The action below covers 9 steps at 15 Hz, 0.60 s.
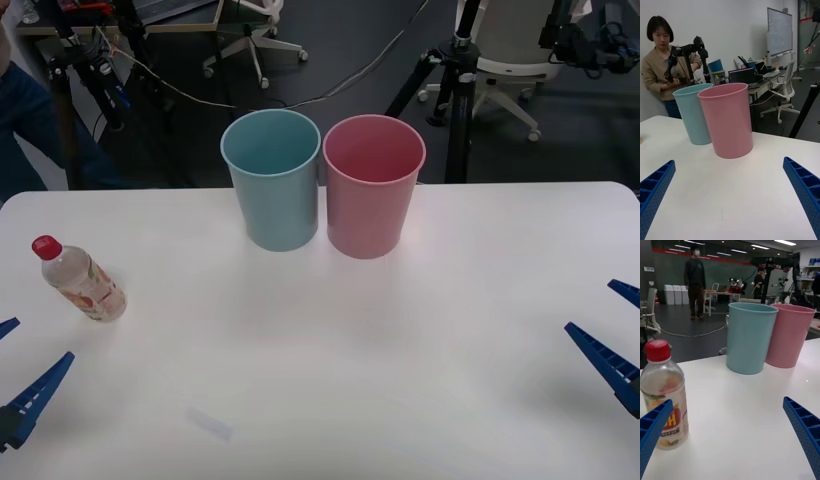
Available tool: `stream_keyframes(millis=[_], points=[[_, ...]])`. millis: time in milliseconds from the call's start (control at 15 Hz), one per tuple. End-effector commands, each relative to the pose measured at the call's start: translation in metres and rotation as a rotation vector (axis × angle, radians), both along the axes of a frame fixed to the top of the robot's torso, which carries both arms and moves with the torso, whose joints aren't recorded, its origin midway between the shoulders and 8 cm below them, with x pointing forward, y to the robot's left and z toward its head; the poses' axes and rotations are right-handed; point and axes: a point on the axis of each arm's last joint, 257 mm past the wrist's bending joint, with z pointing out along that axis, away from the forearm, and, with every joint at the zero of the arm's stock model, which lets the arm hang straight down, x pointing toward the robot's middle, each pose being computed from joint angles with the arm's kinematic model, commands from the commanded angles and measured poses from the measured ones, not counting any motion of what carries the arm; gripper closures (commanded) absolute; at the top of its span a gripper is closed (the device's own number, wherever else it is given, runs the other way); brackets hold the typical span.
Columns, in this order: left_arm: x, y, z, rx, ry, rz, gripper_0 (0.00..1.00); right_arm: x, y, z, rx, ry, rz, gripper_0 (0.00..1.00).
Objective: Grasp the object on the table and drop it into the matching bin: aluminum can to the light blue bin, PET bottle to the pink bin.
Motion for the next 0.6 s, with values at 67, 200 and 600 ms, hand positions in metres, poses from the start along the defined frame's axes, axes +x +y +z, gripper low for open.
stream_keyframes(millis=[67,200,600], points=[[0.007,0.015,-0.012,-0.015,-0.017,0.046,0.00,0.000,0.000,0.000,0.000,0.000,0.000,0.00],[0.014,0.030,-0.023,0.009,-0.023,0.086,0.00,0.000,0.000,0.000,0.000,0.000,0.000,0.00],[0.054,0.043,-0.051,0.003,-0.002,0.118,0.00,0.000,0.000,0.000,0.000,0.000,0.000,0.00]])
